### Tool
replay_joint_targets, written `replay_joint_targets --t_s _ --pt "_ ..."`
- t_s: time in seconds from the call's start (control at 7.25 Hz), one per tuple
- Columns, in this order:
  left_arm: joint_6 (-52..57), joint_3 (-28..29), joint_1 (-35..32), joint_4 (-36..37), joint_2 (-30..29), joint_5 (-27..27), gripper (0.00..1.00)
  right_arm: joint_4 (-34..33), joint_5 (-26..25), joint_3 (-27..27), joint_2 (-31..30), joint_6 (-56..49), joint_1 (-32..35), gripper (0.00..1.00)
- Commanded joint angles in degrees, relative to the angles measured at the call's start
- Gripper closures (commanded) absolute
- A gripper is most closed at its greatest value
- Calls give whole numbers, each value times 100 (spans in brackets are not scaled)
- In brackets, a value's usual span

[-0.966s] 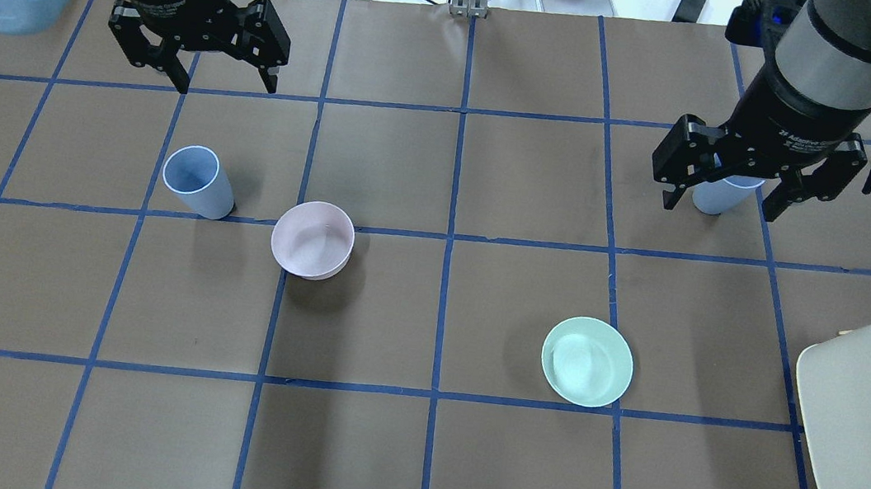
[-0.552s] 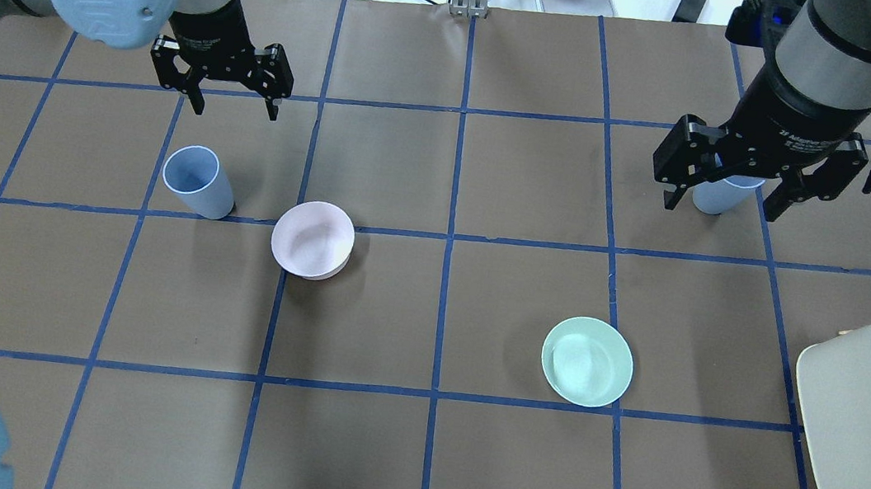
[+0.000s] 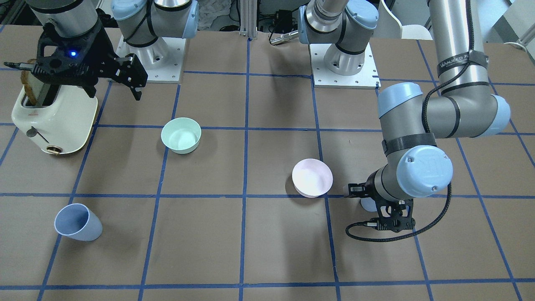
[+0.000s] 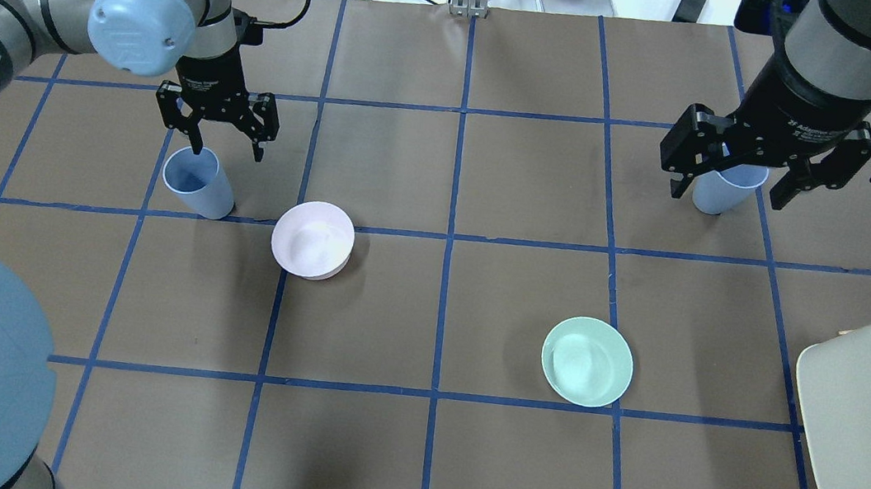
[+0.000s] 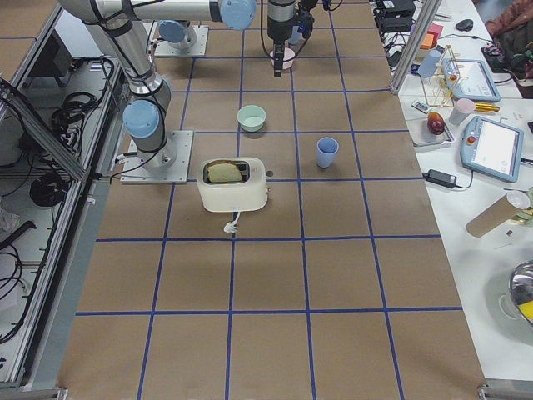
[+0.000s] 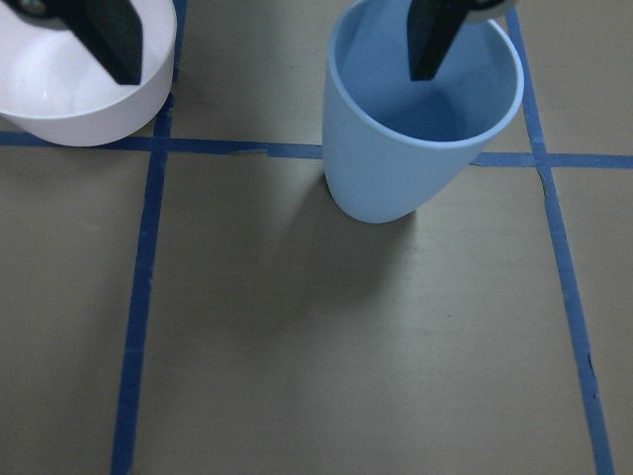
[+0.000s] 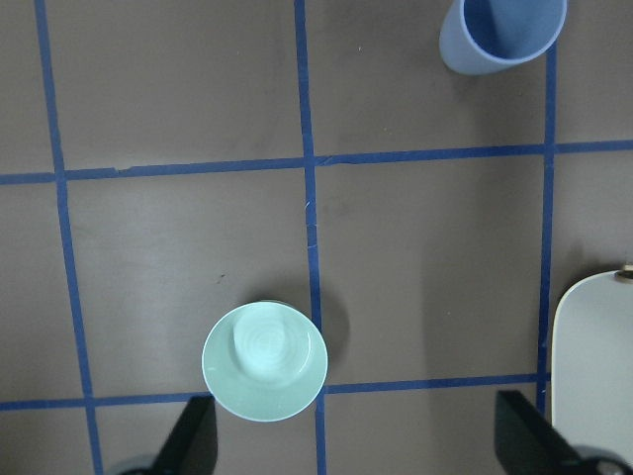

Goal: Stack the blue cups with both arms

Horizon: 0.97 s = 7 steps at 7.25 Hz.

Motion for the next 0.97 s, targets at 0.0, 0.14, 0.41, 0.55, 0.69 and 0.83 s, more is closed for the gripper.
replay_joint_targets --t_s 0.0,0.14,0.41,0.55,0.69,0.83 --pt "3 -208 58 -9 -37 71 58 -716 -163 -59 521 -529 -375 0" --pt "3 -199 67 0 -37 71 100 -1148 -137 -198 1090 -1133 -700 0" --pt "3 -164 67 -35 102 80 100 -1257 -128 -1013 2067 -1560 -1019 0" --pt "3 -103 50 -105 173 80 100 -1275 -120 -1295 2480 -1622 -1028 0" --pt "3 -85 6 -236 339 71 100 -1336 -102 -1507 2824 -1640 -1028 0" --pt "3 11 -47 -629 576 28 100 -1519 -102 -1675 3114 -2032 -1046 0"
